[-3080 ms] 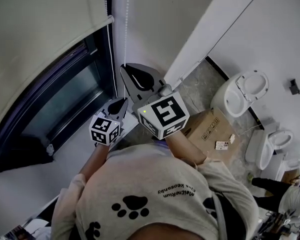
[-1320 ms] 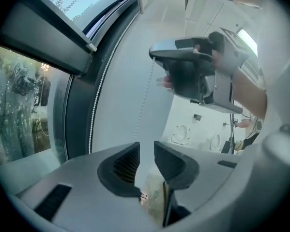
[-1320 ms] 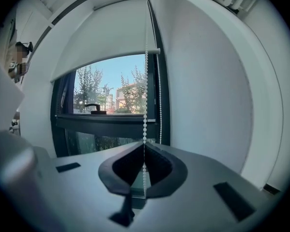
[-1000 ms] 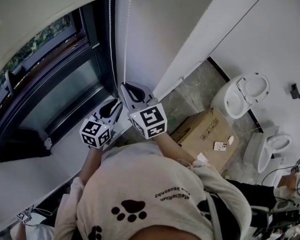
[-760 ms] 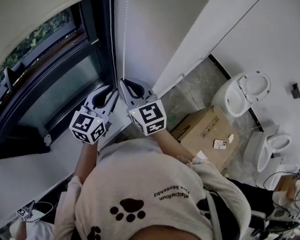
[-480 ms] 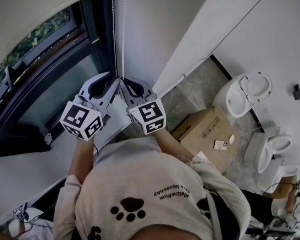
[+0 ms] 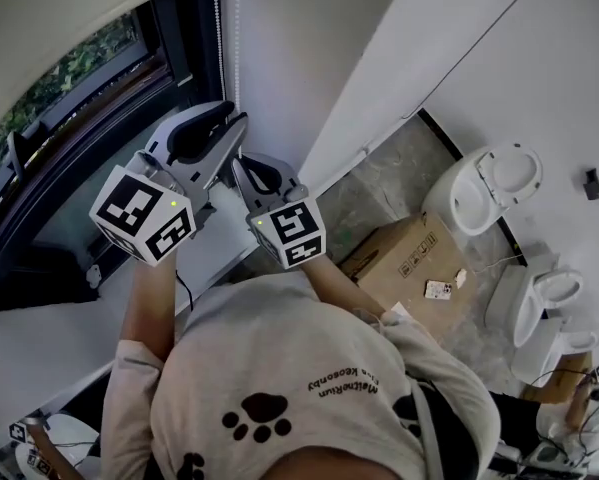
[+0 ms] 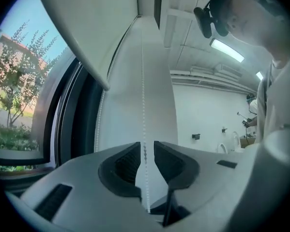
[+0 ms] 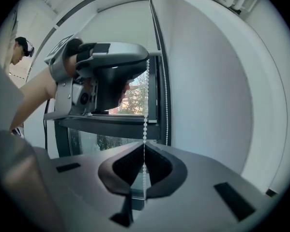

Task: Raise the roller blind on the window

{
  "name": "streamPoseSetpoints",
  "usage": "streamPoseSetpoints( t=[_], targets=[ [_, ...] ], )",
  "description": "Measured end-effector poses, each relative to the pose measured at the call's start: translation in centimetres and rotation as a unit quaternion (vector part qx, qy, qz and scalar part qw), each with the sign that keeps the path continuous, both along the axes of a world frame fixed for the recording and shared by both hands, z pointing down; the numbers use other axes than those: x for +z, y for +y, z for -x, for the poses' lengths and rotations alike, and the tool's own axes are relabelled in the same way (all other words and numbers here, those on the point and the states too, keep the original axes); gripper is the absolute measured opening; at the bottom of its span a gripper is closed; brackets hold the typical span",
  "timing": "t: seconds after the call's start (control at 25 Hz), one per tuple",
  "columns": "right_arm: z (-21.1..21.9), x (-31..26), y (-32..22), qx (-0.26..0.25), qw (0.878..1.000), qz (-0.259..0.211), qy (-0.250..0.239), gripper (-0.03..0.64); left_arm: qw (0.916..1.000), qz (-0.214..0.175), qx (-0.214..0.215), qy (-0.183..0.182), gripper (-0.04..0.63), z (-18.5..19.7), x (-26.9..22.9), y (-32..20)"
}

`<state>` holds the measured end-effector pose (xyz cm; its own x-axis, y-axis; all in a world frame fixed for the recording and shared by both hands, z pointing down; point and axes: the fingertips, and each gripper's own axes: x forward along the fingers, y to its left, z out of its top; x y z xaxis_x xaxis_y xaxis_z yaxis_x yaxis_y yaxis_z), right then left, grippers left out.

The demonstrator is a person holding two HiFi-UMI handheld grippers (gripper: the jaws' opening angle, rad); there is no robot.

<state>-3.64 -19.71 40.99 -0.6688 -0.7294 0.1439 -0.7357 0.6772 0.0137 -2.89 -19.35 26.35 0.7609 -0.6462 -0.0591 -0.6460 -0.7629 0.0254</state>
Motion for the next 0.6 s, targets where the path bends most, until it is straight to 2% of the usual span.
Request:
streamPoseSetpoints(
  t=[0.16,0.32,0.6],
  targets=[
    [0.2,-0.2,0.3,-0.008,1.0,-0.004,0.007,0.009,0.9999,-0.012,-0.004,0.004,0.089,-0.2,-2.6,-0.5],
    [0.4,-0.4,0.4,-0.009,1.0,-0.008,0.005,0.009,0.9996,-0.026,-0.001,-0.006,0.027,-0.4,-4.1,-0.8],
    [0.5,0.2,0.1,-0.013,1.0,0.001,0.007,0.009,0.9999,-0.007,0.004,-0.006,0.008,0.0,-3.5,-1.4]
  ],
)
